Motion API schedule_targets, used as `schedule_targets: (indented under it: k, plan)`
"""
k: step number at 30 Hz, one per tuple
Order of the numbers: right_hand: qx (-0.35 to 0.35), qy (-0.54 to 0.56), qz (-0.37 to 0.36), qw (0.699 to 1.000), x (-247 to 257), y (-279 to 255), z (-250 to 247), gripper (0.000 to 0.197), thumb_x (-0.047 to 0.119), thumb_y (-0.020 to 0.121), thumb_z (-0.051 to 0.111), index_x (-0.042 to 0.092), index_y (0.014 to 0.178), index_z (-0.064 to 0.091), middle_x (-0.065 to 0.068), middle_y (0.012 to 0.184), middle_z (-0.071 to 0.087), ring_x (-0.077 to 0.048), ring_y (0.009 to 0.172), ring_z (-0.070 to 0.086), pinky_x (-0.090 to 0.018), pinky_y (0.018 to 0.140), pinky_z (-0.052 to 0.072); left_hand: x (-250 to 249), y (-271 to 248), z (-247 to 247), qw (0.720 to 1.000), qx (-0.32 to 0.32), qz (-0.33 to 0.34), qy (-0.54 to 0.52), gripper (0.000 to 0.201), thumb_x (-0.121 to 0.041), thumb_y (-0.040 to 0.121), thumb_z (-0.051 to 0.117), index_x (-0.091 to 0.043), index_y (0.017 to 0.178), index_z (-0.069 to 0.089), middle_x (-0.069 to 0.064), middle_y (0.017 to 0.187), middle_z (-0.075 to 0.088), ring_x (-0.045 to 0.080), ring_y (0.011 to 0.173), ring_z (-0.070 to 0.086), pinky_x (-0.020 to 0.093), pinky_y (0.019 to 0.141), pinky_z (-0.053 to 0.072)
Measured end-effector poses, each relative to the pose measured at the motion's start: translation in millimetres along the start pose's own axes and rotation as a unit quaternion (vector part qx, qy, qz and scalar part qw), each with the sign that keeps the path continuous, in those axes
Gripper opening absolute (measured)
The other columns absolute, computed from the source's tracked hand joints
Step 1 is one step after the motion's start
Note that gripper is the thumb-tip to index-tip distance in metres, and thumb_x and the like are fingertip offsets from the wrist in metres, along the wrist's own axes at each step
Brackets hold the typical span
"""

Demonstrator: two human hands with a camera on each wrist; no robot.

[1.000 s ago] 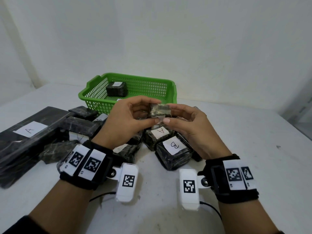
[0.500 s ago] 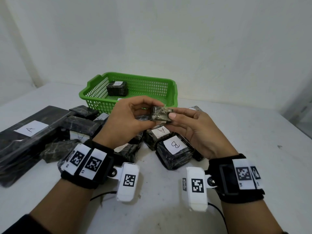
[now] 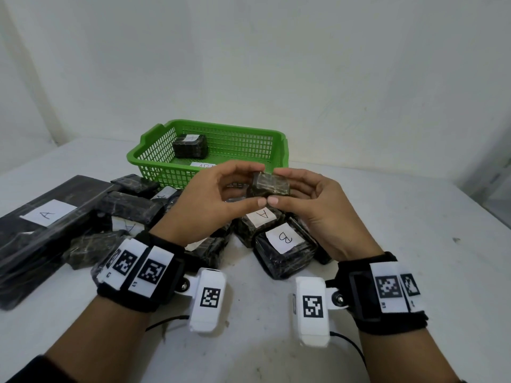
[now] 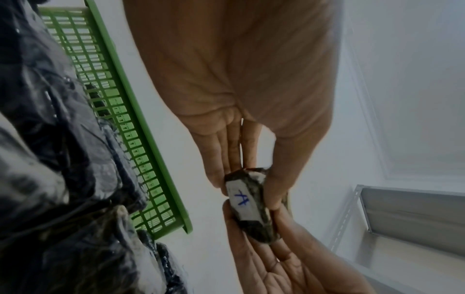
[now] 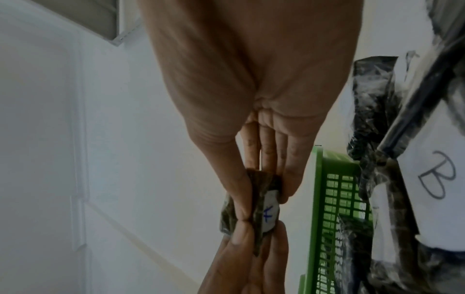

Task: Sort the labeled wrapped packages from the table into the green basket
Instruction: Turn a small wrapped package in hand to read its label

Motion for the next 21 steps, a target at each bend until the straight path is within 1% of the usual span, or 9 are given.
schedule_targets:
  k: [2, 4, 6, 8, 11, 14, 16, 19, 21]
  plan:
    - [0.02, -0.005, 0.01, 1.0, -0.2, -0.3, 1.0, 0.057, -0.004, 0.071, 0.089, 0.007, 0.124, 0.07, -0.015, 0.117, 0.078, -0.026, 0.11, 0.075, -0.037, 0.101, 0.058, 0.4, 0.4, -1.4, 1.0, -0.013, 0.0, 0.004, 0.055, -0.009, 0.076, 0.088, -0.012, 0.127, 0.067, 0.006, 0.119, 0.075, 0.022, 0.112, 0.073, 0.048, 0.101, 0.057]
    - [0.034, 0.031, 0.038, 0.998, 0.8, -0.9, 1.8, 0.058, 0.004, 0.072, 0.089, 0.001, 0.126, 0.068, -0.019, 0.119, 0.076, -0.029, 0.11, 0.075, -0.037, 0.1, 0.06, 0.8, 0.5, -2.0, 1.0, -0.02, -0.003, 0.002, 0.056, -0.001, 0.074, 0.089, -0.012, 0.124, 0.067, 0.006, 0.119, 0.075, 0.022, 0.108, 0.075, 0.048, 0.099, 0.058]
    - [0.031, 0.077, 0.061, 0.995, 1.7, -2.0, 3.1, 0.057, 0.012, 0.075, 0.082, -0.008, 0.126, 0.066, -0.026, 0.119, 0.074, -0.03, 0.104, 0.076, -0.035, 0.095, 0.062, 0.5, 0.4, -0.8, 1.0, -0.013, 0.002, 0.0, 0.058, 0.003, 0.072, 0.088, -0.012, 0.123, 0.067, 0.006, 0.121, 0.074, 0.022, 0.11, 0.074, 0.046, 0.1, 0.058]
    - [0.02, 0.091, 0.071, 0.993, 0.9, -2.8, 5.4, 0.056, 0.014, 0.075, 0.077, -0.013, 0.123, 0.066, -0.029, 0.117, 0.074, -0.028, 0.096, 0.076, -0.032, 0.089, 0.064, 0.7, -0.2, 1.5, 1.0, -0.005, 0.013, -0.001, 0.056, 0.007, 0.071, 0.088, -0.011, 0.121, 0.067, 0.005, 0.122, 0.073, 0.022, 0.115, 0.071, 0.045, 0.102, 0.057]
    - [-0.002, 0.08, 0.066, 0.995, -2.8, -3.0, 5.7, 0.048, 0.01, 0.075, 0.079, -0.012, 0.117, 0.069, -0.027, 0.109, 0.077, -0.03, 0.093, 0.076, -0.033, 0.085, 0.064, 2.2, 0.5, 3.4, 1.0, 0.001, 0.016, -0.004, 0.056, 0.01, 0.071, 0.087, -0.01, 0.119, 0.067, 0.006, 0.123, 0.072, 0.023, 0.118, 0.07, 0.045, 0.103, 0.056]
    - [-0.008, 0.067, 0.069, 0.995, -2.5, -2.8, 4.2, 0.035, 0.004, 0.085, 0.077, -0.01, 0.117, 0.07, -0.025, 0.108, 0.078, -0.03, 0.094, 0.077, -0.032, 0.084, 0.065, 1.7, 0.5, 3.1, 1.0, -0.003, 0.015, 0.0, 0.055, 0.009, 0.071, 0.087, -0.011, 0.118, 0.068, 0.005, 0.122, 0.073, 0.022, 0.117, 0.071, 0.044, 0.102, 0.057]
    - [-0.002, 0.077, 0.078, 0.994, -1.8, -2.7, 4.1, 0.034, 0.003, 0.089, 0.073, -0.01, 0.12, 0.068, -0.028, 0.111, 0.076, -0.028, 0.092, 0.078, -0.031, 0.083, 0.065, 0.8, 1.0, 1.4, 1.0, -0.016, 0.019, 0.0, 0.055, 0.007, 0.071, 0.088, -0.013, 0.118, 0.068, 0.004, 0.122, 0.073, 0.022, 0.116, 0.071, 0.044, 0.1, 0.058]
    - [-0.012, 0.102, 0.084, 0.991, -1.5, -2.3, 3.5, 0.035, -0.001, 0.092, 0.071, -0.013, 0.124, 0.063, -0.033, 0.114, 0.073, -0.027, 0.087, 0.078, -0.033, 0.083, 0.065, 1.0, 1.5, -0.4, 0.999, -0.034, 0.021, -0.01, 0.057, 0.008, 0.069, 0.089, -0.011, 0.118, 0.067, 0.006, 0.122, 0.073, 0.021, 0.114, 0.072, 0.042, 0.099, 0.059]
    - [-0.021, 0.095, 0.078, 0.992, -1.4, -1.6, 3.4, 0.037, -0.002, 0.091, 0.071, -0.013, 0.125, 0.063, -0.031, 0.112, 0.075, -0.027, 0.088, 0.078, -0.033, 0.082, 0.065, 1.3, 1.1, 0.2, 0.999, -0.033, 0.02, -0.01, 0.057, 0.009, 0.069, 0.089, -0.011, 0.118, 0.067, 0.006, 0.122, 0.073, 0.022, 0.113, 0.073, 0.042, 0.098, 0.059]
Point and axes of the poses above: each hand's wrist, its own y-axis towards the middle knuckle, its own z-axis out of the palm, x = y × z, the point moved 3 cm from there along y, towards the middle knuckle
